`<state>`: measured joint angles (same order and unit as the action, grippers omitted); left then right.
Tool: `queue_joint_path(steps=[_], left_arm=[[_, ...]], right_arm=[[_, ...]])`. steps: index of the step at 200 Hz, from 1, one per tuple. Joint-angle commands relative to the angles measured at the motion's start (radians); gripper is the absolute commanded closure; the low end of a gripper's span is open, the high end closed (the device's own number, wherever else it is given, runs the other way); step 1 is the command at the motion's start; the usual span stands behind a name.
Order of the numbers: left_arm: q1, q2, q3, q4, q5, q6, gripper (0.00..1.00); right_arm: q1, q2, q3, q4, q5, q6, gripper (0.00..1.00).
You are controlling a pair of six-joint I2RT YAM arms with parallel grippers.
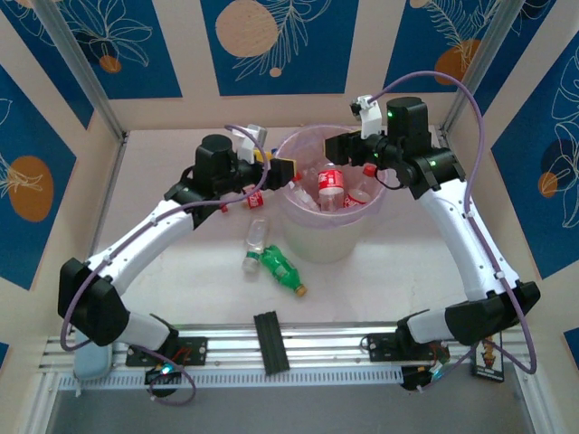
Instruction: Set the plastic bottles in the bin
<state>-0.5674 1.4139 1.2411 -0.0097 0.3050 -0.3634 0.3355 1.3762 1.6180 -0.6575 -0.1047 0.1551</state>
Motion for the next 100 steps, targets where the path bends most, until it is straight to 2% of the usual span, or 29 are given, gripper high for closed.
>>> queue_joint_path(steps=[1, 30, 54, 75, 100], left_arm=[[0.015, -0.086, 0.041, -0.053, -0.032, 0.069, 0.07], [0.071, -0.148, 0.043, -0.143, -0.084, 0.096, 0.05], [0.173, -0.164, 0.027, -0.194, -0.116, 0.075, 0.04], [0.247, -0.125, 0.04, -0.261, -0.16, 0.086, 0.02], [0.284, -0.024, 0.086, -0.354, -0.266, 0.147, 0.0]], right_arm=[[-0.009, -0.015, -0.022, 0.011, -0.033, 0.018, 0.36], [-0.025, -0.019, -0.029, 0.013, -0.047, 0.028, 0.31], [-0.031, -0.03, -0.042, 0.018, -0.053, 0.033, 0.28], [-0.036, -0.044, -0.048, 0.013, -0.058, 0.035, 0.23], [-0.043, -0.061, -0.054, 0.0, -0.055, 0.038, 0.16]])
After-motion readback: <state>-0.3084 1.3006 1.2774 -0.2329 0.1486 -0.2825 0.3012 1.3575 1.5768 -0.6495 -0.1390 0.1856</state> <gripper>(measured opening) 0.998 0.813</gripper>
